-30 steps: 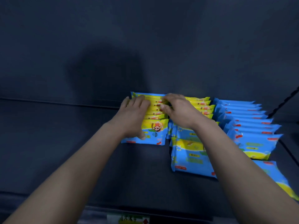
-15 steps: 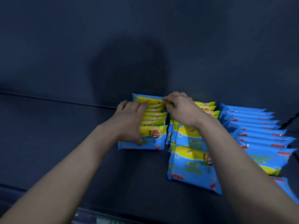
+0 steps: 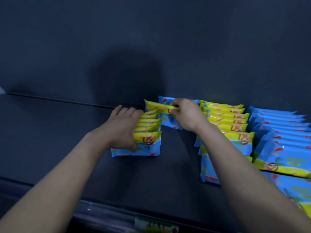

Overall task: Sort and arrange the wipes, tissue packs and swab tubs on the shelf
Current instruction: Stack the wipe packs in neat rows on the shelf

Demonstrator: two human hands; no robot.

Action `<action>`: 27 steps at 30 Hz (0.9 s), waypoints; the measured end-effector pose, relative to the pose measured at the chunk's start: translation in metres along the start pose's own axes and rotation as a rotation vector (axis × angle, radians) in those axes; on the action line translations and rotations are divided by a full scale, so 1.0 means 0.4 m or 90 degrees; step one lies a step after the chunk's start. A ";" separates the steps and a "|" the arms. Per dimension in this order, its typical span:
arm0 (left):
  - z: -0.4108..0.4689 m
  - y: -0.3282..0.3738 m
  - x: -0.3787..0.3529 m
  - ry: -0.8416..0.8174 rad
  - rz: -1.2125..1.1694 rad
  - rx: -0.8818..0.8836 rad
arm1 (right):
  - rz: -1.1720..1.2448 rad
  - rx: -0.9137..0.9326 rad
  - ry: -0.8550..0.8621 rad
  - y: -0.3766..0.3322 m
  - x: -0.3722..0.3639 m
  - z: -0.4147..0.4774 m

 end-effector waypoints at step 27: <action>-0.037 -0.193 -0.017 0.006 -0.031 -0.030 | 0.246 -0.128 -0.315 -0.161 -0.229 -0.016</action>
Point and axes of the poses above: each hand's wrist, its own z-axis towards the middle knuckle, its own x-axis out of the back of the hand, y = z × x, the point moved 2 cm from there along z, towards the middle knuckle, and after that the axes turned 9 degrees about -y, right-handed, at the moved point
